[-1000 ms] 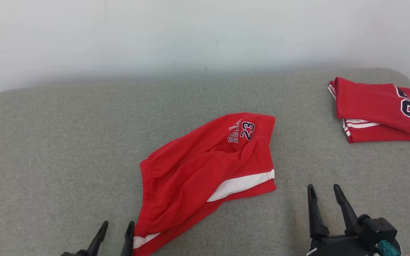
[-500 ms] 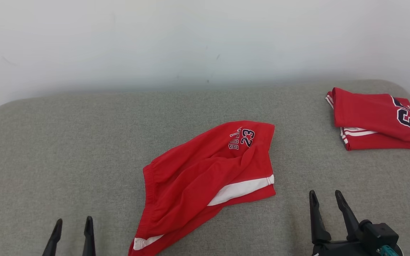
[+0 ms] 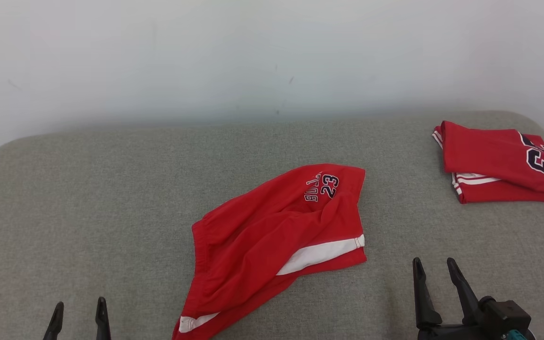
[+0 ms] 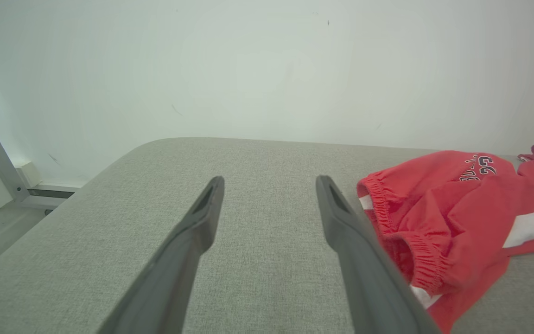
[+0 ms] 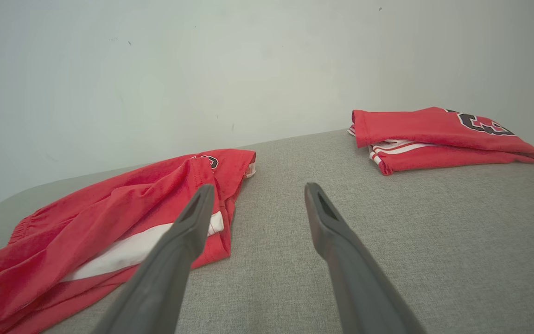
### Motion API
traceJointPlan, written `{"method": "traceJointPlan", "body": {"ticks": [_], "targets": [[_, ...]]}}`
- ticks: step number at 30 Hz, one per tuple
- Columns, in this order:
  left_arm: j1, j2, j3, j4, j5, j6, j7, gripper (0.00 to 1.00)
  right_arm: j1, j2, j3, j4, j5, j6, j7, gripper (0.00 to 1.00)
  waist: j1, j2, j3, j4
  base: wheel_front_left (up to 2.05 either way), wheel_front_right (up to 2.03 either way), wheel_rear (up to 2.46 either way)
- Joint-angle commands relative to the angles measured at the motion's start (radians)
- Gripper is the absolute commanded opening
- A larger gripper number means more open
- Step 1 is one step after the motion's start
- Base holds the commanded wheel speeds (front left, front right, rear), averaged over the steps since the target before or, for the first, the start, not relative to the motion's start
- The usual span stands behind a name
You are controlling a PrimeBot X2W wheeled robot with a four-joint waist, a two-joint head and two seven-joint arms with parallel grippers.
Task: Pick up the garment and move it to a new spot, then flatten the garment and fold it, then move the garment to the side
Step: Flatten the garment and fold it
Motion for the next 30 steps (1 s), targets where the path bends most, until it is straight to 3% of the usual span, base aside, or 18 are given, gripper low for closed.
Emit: {"method": "traceJointPlan", "body": {"ticks": [1, 18, 30], "targets": [[0.013, -0.004, 0.001, -0.006, 0.014, 0.001, -0.003, 1.00, 0.007, 0.000, -0.002, 0.002, -0.001, -0.003, -0.004, 1.00, 0.0001, 0.0000, -0.001, 0.002, 0.00, 0.00, 0.00], [0.028, 0.022, -0.054, 0.018, 0.028, 0.001, -0.003, 1.00, 0.002, -0.013, 0.014, 0.015, -0.004, -0.003, -0.004, 1.00, 0.0001, 0.0000, -0.005, 0.024, 0.00, 0.00, 0.00], [-0.040, 0.087, -0.294, 0.080, -0.067, 0.001, -0.003, 1.00, -0.123, -0.061, 0.075, 0.142, -0.009, -0.003, -0.004, 1.00, 0.0001, 0.0000, 0.032, 0.050, 0.00, 0.00, 0.00]]}}
